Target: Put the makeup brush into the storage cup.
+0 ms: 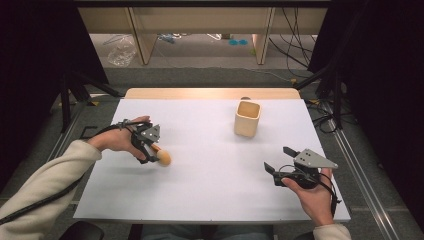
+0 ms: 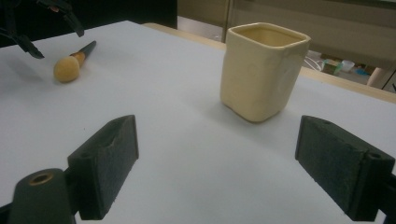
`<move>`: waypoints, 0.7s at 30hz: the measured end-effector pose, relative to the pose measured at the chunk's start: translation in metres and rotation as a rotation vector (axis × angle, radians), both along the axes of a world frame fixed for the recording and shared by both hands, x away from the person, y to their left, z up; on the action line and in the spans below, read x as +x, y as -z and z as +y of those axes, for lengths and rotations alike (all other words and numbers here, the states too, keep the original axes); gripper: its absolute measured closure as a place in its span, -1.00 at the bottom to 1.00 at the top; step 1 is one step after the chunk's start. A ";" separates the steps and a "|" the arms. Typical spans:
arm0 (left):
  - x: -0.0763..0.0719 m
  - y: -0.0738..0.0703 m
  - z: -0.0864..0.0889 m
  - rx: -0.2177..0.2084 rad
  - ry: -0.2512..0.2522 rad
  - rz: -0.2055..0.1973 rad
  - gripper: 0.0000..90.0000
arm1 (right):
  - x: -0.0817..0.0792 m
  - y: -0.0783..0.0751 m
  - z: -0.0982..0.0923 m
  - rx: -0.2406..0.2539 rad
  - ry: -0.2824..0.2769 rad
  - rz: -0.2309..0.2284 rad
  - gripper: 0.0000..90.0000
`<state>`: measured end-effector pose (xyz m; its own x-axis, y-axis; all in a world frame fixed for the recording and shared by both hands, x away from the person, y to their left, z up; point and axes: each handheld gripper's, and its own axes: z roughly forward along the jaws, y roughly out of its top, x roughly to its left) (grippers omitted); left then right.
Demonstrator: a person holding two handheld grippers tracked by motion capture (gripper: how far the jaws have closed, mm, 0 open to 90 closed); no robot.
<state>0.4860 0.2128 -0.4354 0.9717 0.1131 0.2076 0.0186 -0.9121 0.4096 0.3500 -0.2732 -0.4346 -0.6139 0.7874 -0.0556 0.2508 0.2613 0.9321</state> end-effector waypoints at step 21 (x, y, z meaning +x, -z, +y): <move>0.012 0.006 -0.007 0.054 0.027 0.036 -0.67 | 0.000 0.000 -0.001 -0.011 0.011 0.006 -0.68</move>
